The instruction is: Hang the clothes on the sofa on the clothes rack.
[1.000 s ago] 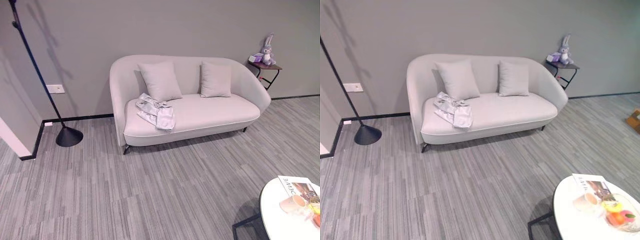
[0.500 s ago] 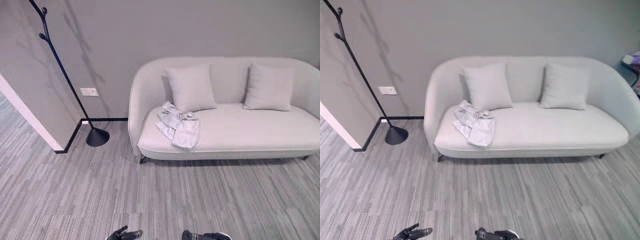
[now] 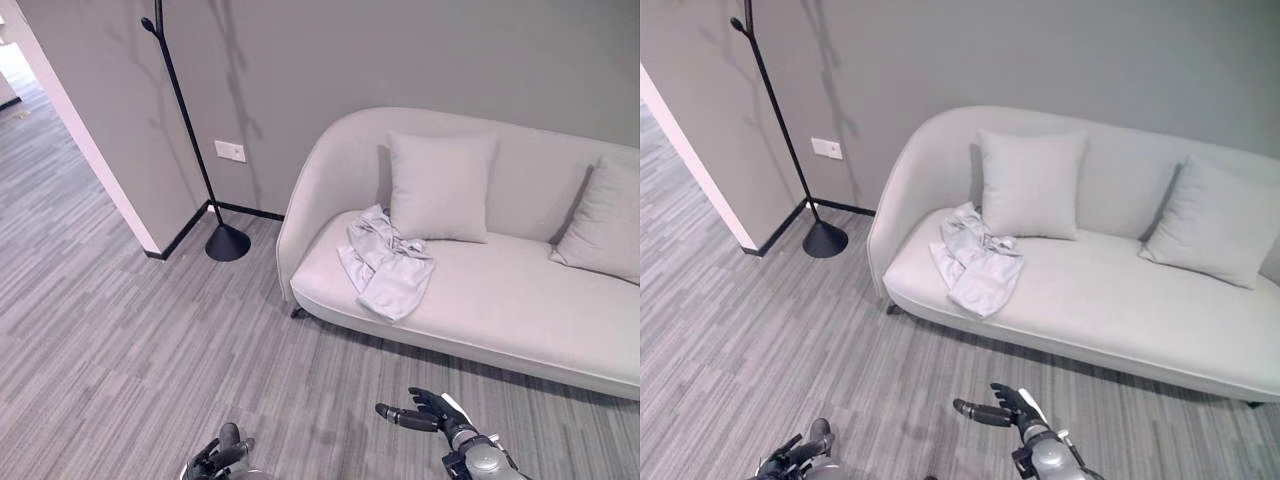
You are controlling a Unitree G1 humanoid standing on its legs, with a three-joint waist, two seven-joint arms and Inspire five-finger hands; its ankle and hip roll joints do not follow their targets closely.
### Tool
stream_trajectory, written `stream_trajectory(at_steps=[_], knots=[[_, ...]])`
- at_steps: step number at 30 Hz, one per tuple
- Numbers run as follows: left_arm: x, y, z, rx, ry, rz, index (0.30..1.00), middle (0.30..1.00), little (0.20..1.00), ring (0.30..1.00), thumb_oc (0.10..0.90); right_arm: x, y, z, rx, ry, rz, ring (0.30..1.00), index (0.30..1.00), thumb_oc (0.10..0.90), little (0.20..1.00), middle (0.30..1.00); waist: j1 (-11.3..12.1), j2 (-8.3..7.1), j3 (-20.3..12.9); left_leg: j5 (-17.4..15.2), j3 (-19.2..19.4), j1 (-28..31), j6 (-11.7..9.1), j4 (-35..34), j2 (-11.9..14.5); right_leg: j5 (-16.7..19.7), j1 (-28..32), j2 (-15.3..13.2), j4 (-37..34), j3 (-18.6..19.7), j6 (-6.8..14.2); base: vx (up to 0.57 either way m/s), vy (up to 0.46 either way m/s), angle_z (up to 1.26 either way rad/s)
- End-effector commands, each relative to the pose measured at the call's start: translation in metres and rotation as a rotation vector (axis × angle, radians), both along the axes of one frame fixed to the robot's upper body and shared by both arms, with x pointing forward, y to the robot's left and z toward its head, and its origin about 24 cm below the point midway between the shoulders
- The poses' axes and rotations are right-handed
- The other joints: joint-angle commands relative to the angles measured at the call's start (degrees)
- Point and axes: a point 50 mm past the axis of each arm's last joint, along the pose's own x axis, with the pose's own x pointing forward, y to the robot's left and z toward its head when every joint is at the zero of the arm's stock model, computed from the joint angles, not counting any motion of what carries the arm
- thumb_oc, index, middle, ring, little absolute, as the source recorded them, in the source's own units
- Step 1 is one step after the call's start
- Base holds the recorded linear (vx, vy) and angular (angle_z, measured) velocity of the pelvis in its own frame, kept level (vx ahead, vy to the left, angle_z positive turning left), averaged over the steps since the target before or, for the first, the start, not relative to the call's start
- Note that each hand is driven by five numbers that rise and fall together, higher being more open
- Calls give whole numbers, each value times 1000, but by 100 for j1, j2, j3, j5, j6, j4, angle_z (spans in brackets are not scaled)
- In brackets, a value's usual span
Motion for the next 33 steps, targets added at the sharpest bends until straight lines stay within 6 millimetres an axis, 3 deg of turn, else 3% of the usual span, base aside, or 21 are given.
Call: stream_trajectory(at_steps=[1,3,4,6,7,9,10,13,16,18,20,22,24,26,30,32,33], knots=[[5,1,2,52,11,-94,900,900,900,900,800,27,1,28,-22,-193,-15,900,900,800,900,900,-90,-14,-256,-103,-219,187,380,43,-559,257,253,-1833,627,446,552,288,386,-32],[13,12,6,85,-3,-115,900,900,900,900,800,29,-4,31,-66,-212,-33,900,900,800,900,900,-83,-13,-254,-340,-74,345,636,26,-839,602,-6,-2095,1246,488,610,206,303,-29],[13,12,6,85,-3,-115,900,900,900,900,800,29,-4,31,-66,-212,-33,900,900,800,900,900,-81,-15,-254,-340,-72,345,636,26,-840,601,-8,-2097,1247,491,611,168,251,-27],[29,23,15,130,-52,-158,900,900,900,900,800,38,-17,45,-162,-273,-67,900,900,800,900,900,-110,70,-152,-550,35,673,984,-156,-1241,1177,-474,-2453,2324,396,605,247,420,-2],[32,23,16,135,-50,-199,900,900,900,900,800,43,-21,50,-197,-289,-70,900,900,800,900,900,-143,94,-99,-593,69,764,1073,-229,-1320,1245,-674,-2461,2657,396,619,244,402,-2],[37,21,17,149,-53,-277,900,900,900,900,800,44,-31,63,-250,-331,-78,900,900,800,900,900,-294,156,11,-593,76,962,1113,-377,-1397,841,-1105,-2034,2896,577,526,171,167,-13],[37,21,17,148,-52,-298,900,900,900,900,800,44,-37,70,-287,-358,-86,900,900,800,900,900,-312,185,49,-635,149,1070,1117,-417,-1433,674,-1134,-1903,2715,482,539,189,98,8],[42,19,19,151,-76,-320,900,900,900,900,800,47,-53,85,-400,-410,-104,900,900,800,900,900,-315,226,113,-774,271,1285,1094,-470,-1454,500,-1152,-1836,1989,14,611,174,-4,17],[45,15,19,155,-75,-328,900,900,900,900,800,43,-71,97,-512,-444,-162,900,900,800,900,900,-396,146,178,-891,218,1400,1001,-424,-1353,666,-1231,-1681,1236,485,754,159,-169,19],[50,7,19,153,-98,-361,900,900,900,900,800,38,-93,114,-635,-479,-218,900,900,800,900,900,-437,124,198,-998,110,1411,932,-244,-1188,1025,-1267,-1866,880,1017,832,195,-273,27],[50,3,19,149,-103,-378,900,900,900,900,800,36,-99,121,-674,-497,-235,900,900,800,900,900,-449,82,197,-953,121,1357,934,-175,-1146,1174,-1315,-1930,840,1176,780,83,-232,29],[45,1,17,141,-89,-397,900,900,900,900,800,33,-107,130,-753,-506,-217,900,900,800,900,900,-453,-16,83,-985,51,1378,859,-104,-1061,1093,-1155,-1891,651,1413,800,196,-378,14],[32,6,13,140,-48,-379,900,900,900,900,800,34,-110,135,-829,-501,-154,900,900,800,900,900,-356,-111,-76,-902,56,1465,712,-161,-877,845,-1034,-1725,555,1384,826,229,-451,3],[23,6,10,135,-24,-341,900,900,900,900,800,39,-111,141,-847,-520,-128,900,900,800,900,900,-313,-121,-135,-772,7,1481,581,-164,-623,611,-926,-1472,538,1337,723,164,-456,-16],[13,-3,5,110,-3,-343,900,900,900,900,800,50,-114,150,-920,-553,-66,900,900,800,900,900,-250,5,-205,-132,-231,1390,308,43,-155,355,-612,-945,314,1144,424,143,-458,3],[11,-9,3,97,1,-357,900,900,900,900,800,56,-112,145,-895,-551,-76,900,900,800,900,900,-194,25,-204,226,-372,1323,209,294,47,255,-362,-717,119,1050,267,151,-409,16],[9,-10,3,89,4,-359,900,900,900,900,800,57,-111,143,-885,-544,-71,900,900,800,900,900,-164,22,-224,232,-442,1321,196,364,74,171,-281,-670,87,1071,256,186,-357,7]])
